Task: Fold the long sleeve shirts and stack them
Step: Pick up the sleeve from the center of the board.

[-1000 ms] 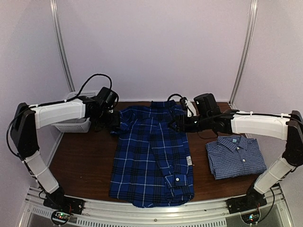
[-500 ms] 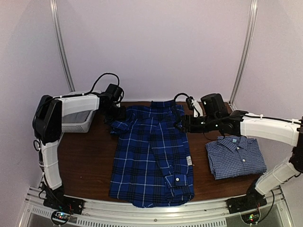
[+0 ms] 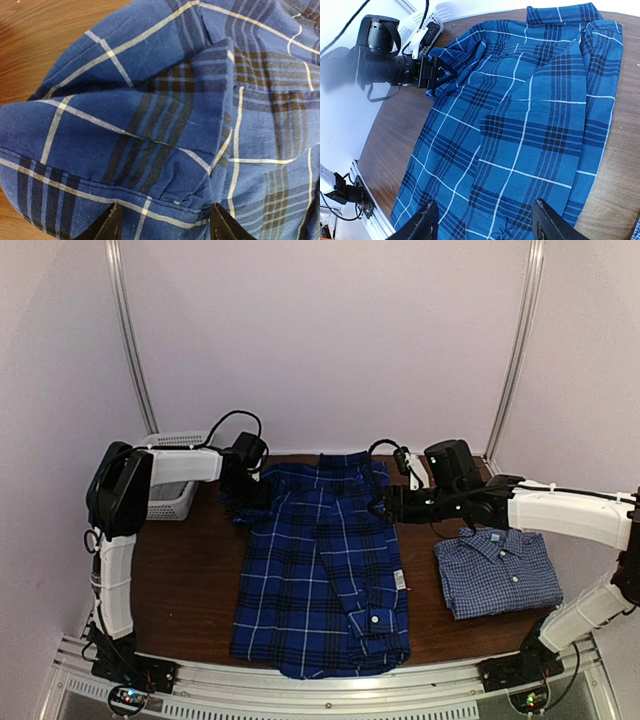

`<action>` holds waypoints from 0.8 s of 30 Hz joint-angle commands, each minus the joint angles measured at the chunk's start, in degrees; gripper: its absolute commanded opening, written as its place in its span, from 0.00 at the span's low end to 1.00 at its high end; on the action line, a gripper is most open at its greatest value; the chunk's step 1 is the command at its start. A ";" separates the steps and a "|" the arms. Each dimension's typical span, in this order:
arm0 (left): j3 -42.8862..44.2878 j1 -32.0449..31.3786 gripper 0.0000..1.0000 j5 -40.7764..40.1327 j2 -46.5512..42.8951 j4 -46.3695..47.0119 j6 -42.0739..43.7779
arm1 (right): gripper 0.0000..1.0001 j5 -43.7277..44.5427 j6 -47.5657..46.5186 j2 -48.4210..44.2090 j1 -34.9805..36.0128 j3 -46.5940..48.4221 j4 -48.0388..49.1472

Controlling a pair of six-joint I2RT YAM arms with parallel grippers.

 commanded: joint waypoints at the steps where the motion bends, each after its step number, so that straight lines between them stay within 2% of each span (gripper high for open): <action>1: 0.19 -0.18 0.60 -2.37 0.60 0.53 0.72 | 0.65 0.19 0.80 -0.69 -0.11 -1.04 0.70; 3: 0.36 -0.18 0.56 -3.54 0.59 0.28 0.66 | 0.65 0.17 0.91 -0.73 -0.19 -1.19 0.79; 10: 2.13 -0.18 0.26 -4.33 0.52 -0.40 1.38 | 0.65 0.71 0.94 -0.99 -0.17 -1.23 0.49; 16: 2.72 -0.18 0.11 -3.87 0.28 -0.40 2.08 | 0.65 0.75 0.89 -0.67 -0.11 -1.14 0.44; 19: 2.97 -0.18 0.15 -3.34 -0.05 -0.32 2.12 | 0.65 0.84 0.85 -0.60 -0.14 -1.06 0.44; 24: 4.23 -0.18 0.35 -2.39 0.35 0.97 3.12 | 0.65 0.93 0.68 -0.37 -0.14 -0.79 0.18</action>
